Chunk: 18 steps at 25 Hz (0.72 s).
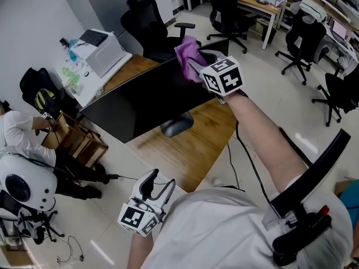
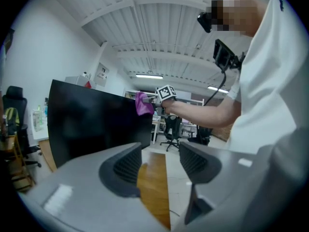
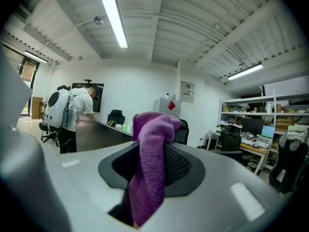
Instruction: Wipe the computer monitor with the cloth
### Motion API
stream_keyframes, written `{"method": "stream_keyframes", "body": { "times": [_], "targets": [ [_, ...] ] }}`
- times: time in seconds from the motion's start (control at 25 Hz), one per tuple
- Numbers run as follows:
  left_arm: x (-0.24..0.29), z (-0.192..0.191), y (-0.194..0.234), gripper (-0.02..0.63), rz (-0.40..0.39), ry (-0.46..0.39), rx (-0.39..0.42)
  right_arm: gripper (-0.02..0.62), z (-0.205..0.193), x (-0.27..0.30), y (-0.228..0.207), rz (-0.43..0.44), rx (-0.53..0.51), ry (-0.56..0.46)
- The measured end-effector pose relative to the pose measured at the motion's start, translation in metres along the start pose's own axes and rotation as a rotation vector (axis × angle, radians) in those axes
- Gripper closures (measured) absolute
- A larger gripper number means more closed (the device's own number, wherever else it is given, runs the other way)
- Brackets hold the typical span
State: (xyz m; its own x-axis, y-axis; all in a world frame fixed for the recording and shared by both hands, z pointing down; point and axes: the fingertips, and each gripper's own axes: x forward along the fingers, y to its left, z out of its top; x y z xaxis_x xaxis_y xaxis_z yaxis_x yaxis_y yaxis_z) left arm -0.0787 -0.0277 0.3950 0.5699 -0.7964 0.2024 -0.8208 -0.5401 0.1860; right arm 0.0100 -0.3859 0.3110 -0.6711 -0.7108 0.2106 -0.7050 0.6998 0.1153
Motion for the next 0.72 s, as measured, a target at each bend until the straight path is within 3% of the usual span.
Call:
{"method": "stream_keyframes", "body": {
  "times": [0.72],
  "targets": [
    [0.048, 0.003, -0.017, 0.342, -0.059, 0.033, 0.013, 0.465, -0.029, -0.045, -0.111, -0.147, 0.027, 0.026]
  ]
}}
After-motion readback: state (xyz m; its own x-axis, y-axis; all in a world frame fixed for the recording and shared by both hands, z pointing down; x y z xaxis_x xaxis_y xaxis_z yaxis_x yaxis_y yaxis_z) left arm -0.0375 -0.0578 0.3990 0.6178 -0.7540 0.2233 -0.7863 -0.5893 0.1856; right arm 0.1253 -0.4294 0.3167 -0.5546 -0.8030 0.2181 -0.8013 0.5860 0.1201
